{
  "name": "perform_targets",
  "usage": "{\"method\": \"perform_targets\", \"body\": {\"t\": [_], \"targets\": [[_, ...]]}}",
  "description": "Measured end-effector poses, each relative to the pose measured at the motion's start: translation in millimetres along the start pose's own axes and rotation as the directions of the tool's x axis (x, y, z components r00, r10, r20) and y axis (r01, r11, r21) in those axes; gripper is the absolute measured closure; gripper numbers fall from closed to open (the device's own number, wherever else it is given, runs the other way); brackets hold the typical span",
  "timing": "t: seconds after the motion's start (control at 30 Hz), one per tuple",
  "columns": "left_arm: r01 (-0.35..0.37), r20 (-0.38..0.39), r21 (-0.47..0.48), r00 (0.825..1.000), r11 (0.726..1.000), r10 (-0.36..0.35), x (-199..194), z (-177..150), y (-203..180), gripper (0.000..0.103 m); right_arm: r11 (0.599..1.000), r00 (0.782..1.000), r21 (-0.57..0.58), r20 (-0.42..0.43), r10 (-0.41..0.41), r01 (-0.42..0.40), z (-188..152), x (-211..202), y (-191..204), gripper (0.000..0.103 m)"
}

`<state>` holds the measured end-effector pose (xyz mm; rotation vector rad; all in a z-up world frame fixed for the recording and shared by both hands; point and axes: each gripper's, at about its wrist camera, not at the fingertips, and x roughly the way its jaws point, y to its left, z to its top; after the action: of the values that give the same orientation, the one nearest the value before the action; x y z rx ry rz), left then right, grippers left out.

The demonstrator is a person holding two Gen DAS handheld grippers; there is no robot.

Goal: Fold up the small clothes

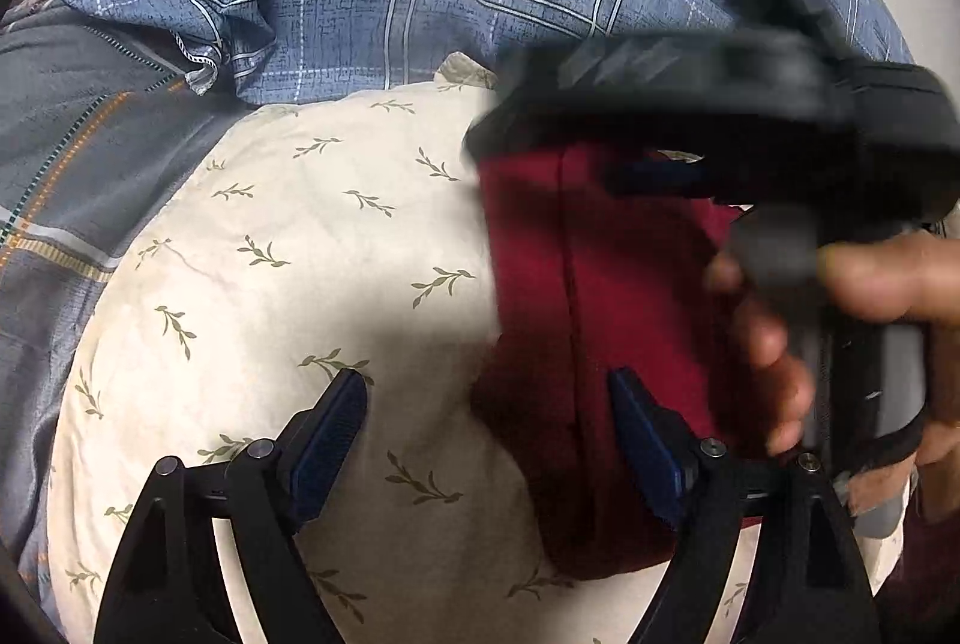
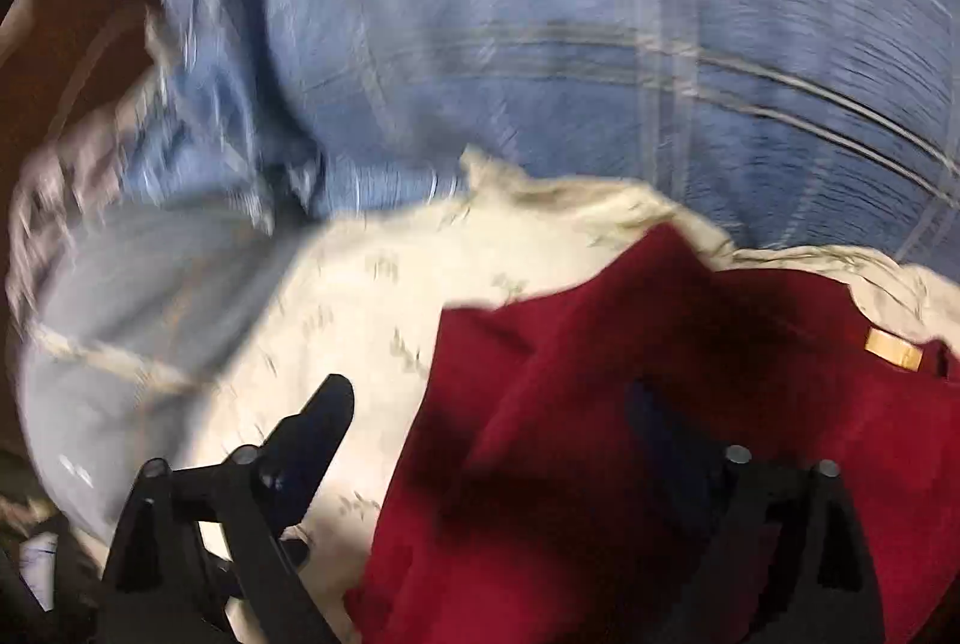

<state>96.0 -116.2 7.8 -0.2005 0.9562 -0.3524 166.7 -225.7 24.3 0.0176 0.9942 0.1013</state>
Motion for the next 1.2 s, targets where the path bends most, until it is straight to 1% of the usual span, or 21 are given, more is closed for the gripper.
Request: {"method": "perform_targets", "body": {"t": [0.03,0.1,0.13,0.17,0.2,0.23,0.27,0.33,0.47,0.5,0.53,0.57,0.6,0.63,0.67,0.73,0.87,0.93,1.0,1.07,1.2], "targets": [[0.005,0.000,-0.006,1.000,1.000,-0.005,0,0,1,0.021,0.999,0.999,-0.021,-0.012,-0.038,0.038,-1,7,4,0.010],[0.016,0.002,-0.020,1.000,1.000,-0.016,0,1,3,0.020,0.994,0.996,-0.053,0.002,-0.092,0.092,-5,9,5,0.020],[0.023,0.005,-0.025,1.000,0.999,-0.023,-1,2,3,0.020,0.992,0.994,-0.066,0.025,-0.107,0.108,-8,3,4,0.039],[0.034,0.009,-0.029,0.999,0.999,-0.034,-1,2,3,0.020,0.993,0.995,-0.069,0.042,-0.093,0.095,-9,-1,3,0.061],[0.062,0.017,-0.032,0.998,0.998,-0.062,-1,3,1,0.020,0.997,0.998,-0.069,0.063,-0.029,0.033,-12,-13,-3,0.074],[0.087,0.023,-0.032,0.996,0.996,-0.087,0,4,0,0.019,0.998,0.997,-0.059,0.077,-0.004,0.009,-14,-22,-10,0.083],[0.123,0.030,-0.029,0.992,0.992,-0.122,2,6,-4,0.019,0.999,0.995,-0.046,0.102,0.016,-0.011,-17,-32,-16,0.084],[0.170,0.038,-0.020,0.985,0.985,-0.169,7,9,-9,0.019,0.998,0.988,-0.034,0.141,0.063,-0.059,-22,-48,-26,0.086],[0.229,0.044,-0.019,0.973,0.973,-0.228,19,9,-12,0.023,0.996,0.985,-0.015,0.147,0.089,-0.087,-24,-58,-36,0.087],[0.269,0.051,-0.034,0.962,0.963,-0.267,20,8,-10,0.037,0.996,0.986,-0.008,0.138,0.094,-0.094,-26,-57,-38,0.087],[0.310,0.056,-0.045,0.950,0.950,-0.308,20,8,-10,0.045,0.994,0.986,-0.007,0.128,0.105,-0.105,-28,-58,-42,0.086],[0.330,0.064,-0.046,0.943,0.943,-0.327,18,8,-10,0.058,0.993,0.986,-0.005,0.125,0.113,-0.114,-28,-59,-44,0.080],[0.337,0.075,-0.035,0.940,0.941,-0.334,16,8,-10,0.070,0.992,0.985,0.006,0.121,0.123,-0.125,-28,-59,-44,0.078],[0.342,0.085,-0.019,0.937,0.939,-0.340,14,8,-10,0.073,0.990,0.983,0.019,0.117,0.139,-0.142,-25,-59,-43,0.067],[0.346,0.089,-0.014,0.935,0.938,-0.344,13,8,-8,0.073,0.984,0.979,0.035,0.116,0.167,-0.172,-24,-59,-42,0.037],[0.367,0.086,-0.018,0.927,0.930,-0.364,11,7,-7,0.074,0.977,0.972,0.066,0.131,0.195,-0.205,-24,-65,-44,0.002],[0.371,0.081,-0.002,0.926,0.929,-0.370,8,6,-8,0.074,0.986,0.983,0.040,0.097,0.157,-0.161,-15,-58,-33,0.003],[0.369,0.080,0.008,0.926,0.929,-0.369,5,6,-12,0.074,0.994,0.994,0.024,0.021,0.104,-0.105,-11,-38,-26,0.003],[0.353,0.078,0.023,0.932,0.935,-0.354,6,7,-14,0.074,0.998,0.998,0.022,-0.013,0.067,-0.066,-13,-25,-26,0.010],[0.324,0.073,0.032,0.943,0.946,-0.326,6,5,-13,0.073,1.000,1.000,0.014,-0.012,0.028,-0.028,-18,-21,-29,0.040],[0.287,0.068,0.035,0.955,0.957,-0.289,6,3,-13,0.070,0.999,0.999,0.020,0.029,0.030,-0.031,-28,-25,-33,0.051]]}}
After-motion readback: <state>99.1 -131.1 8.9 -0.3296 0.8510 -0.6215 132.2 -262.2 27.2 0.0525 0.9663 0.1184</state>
